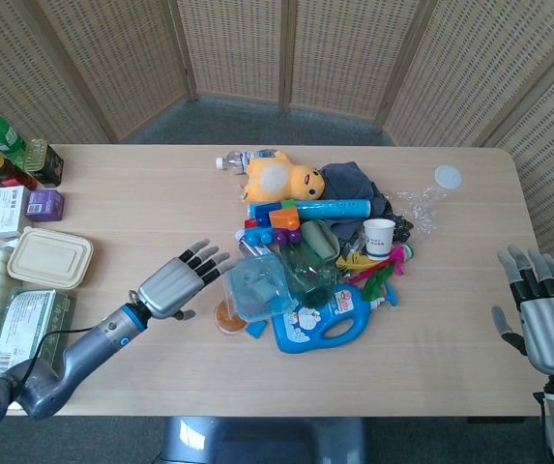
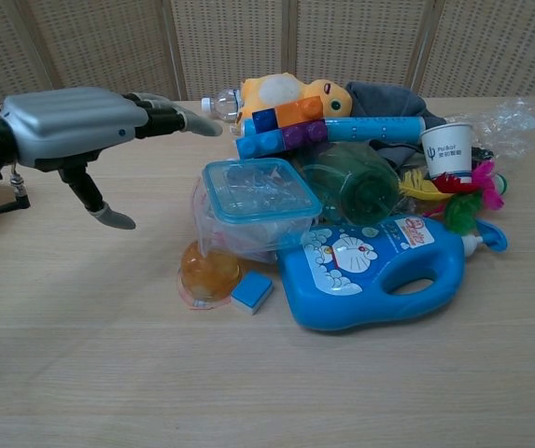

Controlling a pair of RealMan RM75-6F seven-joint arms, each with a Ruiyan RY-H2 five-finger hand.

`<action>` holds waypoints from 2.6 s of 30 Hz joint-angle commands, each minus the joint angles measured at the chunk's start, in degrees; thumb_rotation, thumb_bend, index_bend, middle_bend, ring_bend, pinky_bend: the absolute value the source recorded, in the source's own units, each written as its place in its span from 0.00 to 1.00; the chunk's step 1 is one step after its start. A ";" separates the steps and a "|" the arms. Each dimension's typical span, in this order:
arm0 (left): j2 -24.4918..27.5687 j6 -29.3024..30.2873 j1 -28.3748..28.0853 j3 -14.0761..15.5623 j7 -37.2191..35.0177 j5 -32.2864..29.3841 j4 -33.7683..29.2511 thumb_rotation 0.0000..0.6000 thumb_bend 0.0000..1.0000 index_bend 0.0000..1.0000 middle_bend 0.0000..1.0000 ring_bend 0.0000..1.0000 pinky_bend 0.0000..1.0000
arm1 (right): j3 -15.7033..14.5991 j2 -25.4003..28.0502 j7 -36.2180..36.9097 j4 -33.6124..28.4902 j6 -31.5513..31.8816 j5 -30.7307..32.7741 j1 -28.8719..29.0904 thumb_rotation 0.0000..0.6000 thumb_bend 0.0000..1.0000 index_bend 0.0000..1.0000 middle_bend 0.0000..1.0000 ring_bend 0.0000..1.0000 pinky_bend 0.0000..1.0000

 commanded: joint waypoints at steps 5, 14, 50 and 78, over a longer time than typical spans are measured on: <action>-5.43 3.38 0.24 1.60 -0.92 0.83 3.98 1.00 0.11 0.00 0.00 0.00 0.00 | 0.06 0.13 0.28 -0.14 0.01 -0.14 -0.11 0.98 0.41 0.00 0.00 0.00 0.00; -11.55 7.14 1.28 2.53 -0.03 0.94 9.14 1.00 0.11 0.00 0.00 0.00 0.00 | 0.07 0.10 0.50 -0.13 -0.12 -0.23 -0.23 0.98 0.41 0.00 0.00 0.00 0.00; -34.65 17.21 2.23 0.42 -8.62 -0.41 31.37 1.00 0.25 0.26 0.27 0.16 0.04 | -0.12 1.26 2.19 -0.44 -0.42 0.18 -1.26 0.97 0.41 0.00 0.00 0.00 0.00; -14.49 27.10 1.73 -8.33 -6.92 -0.09 9.05 1.00 0.32 0.37 0.41 0.35 0.28 | 0.28 0.68 1.04 -1.43 -1.93 -0.14 -0.08 0.98 0.41 0.00 0.00 0.00 0.00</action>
